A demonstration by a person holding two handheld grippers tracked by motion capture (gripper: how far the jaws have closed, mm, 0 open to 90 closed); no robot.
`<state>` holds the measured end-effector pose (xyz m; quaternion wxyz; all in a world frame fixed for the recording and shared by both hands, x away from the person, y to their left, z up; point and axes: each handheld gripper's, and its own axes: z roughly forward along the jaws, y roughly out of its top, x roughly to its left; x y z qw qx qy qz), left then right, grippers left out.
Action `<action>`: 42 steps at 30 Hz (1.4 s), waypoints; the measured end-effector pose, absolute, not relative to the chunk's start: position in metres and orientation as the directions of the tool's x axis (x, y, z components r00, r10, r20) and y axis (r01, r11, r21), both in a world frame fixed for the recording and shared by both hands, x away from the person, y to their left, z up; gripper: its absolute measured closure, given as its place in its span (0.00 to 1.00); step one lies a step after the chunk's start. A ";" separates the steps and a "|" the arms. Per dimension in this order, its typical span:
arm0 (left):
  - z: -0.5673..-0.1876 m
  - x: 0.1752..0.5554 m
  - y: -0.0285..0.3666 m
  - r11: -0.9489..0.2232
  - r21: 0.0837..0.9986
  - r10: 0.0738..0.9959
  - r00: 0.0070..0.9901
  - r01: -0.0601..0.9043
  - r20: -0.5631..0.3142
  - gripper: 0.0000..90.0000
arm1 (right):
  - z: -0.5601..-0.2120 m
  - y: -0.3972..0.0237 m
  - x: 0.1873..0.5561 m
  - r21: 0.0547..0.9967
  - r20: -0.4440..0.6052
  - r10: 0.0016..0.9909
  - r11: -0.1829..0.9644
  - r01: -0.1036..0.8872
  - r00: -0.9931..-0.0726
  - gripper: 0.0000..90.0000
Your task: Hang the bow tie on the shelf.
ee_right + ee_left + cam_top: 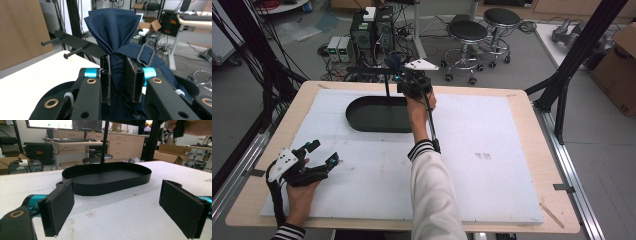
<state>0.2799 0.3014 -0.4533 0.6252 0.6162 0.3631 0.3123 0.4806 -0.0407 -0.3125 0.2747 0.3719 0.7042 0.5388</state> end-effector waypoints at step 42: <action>-0.453 0.280 0.301 0.043 0.997 0.839 0.540 0.057 -0.067 0.15 | -0.318 -0.037 0.482 0.934 -0.045 0.822 0.237 0.268 -0.568 0.59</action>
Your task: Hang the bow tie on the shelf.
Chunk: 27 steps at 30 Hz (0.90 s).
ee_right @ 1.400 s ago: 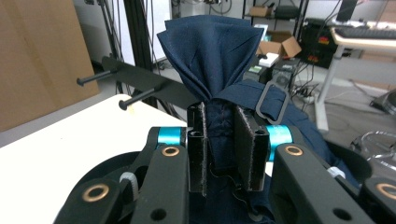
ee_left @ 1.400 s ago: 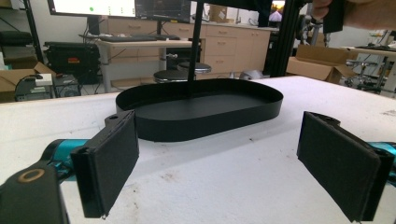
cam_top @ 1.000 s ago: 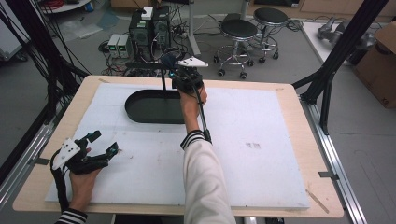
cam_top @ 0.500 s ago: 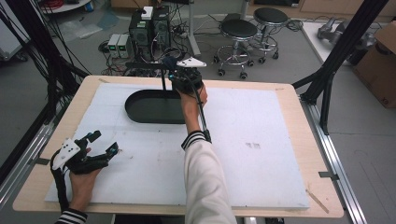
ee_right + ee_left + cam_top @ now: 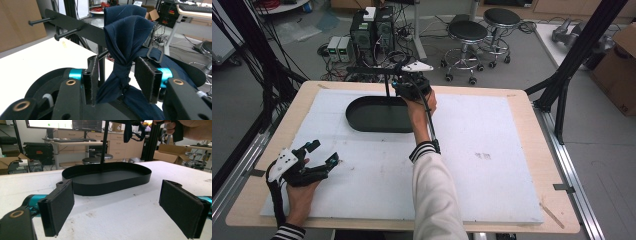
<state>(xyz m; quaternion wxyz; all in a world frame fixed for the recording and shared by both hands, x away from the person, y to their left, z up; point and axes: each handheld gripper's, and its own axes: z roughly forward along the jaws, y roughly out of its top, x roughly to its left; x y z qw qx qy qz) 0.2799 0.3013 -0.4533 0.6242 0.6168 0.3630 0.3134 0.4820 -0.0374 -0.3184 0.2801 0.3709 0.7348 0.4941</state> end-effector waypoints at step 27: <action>-0.453 0.280 0.301 0.039 0.998 0.836 0.545 0.052 -0.061 0.15 | -0.321 -0.034 0.461 0.897 -0.089 0.792 0.328 0.297 -0.604 0.48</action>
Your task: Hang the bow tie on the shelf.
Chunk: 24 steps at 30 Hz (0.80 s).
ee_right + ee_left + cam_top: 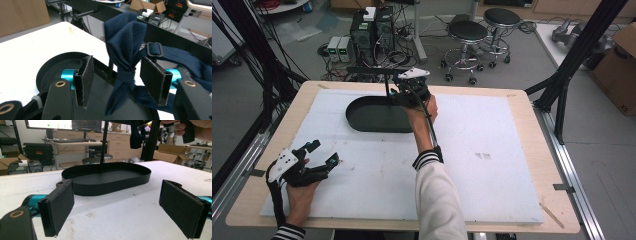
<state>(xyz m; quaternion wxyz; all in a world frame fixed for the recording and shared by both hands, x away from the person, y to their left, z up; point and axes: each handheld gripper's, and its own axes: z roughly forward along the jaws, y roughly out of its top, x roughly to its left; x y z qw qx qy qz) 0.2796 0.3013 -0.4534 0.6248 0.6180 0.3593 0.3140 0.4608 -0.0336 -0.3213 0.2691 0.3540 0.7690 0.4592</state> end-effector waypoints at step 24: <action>-0.453 0.280 0.302 0.041 0.997 0.838 0.541 0.060 -0.067 0.15 | -0.329 -0.057 0.438 0.890 -0.025 0.759 0.313 0.332 -0.650 0.47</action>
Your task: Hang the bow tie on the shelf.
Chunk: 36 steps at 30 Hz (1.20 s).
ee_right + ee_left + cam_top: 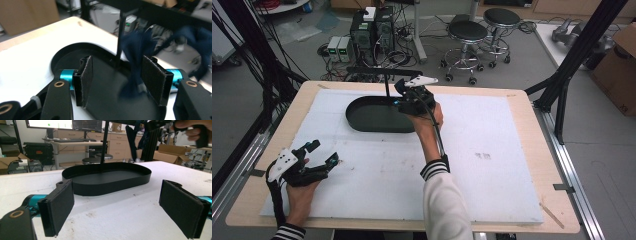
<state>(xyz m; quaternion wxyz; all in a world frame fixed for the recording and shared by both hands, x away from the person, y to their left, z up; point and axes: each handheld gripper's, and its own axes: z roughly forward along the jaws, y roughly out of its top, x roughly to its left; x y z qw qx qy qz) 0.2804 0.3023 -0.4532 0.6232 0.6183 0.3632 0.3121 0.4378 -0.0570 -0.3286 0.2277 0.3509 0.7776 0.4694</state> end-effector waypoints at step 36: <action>-0.453 0.278 0.299 0.014 0.999 0.842 0.539 0.041 -0.034 0.15 | -0.427 -0.251 0.252 0.982 0.003 0.827 0.105 0.159 -0.562 0.32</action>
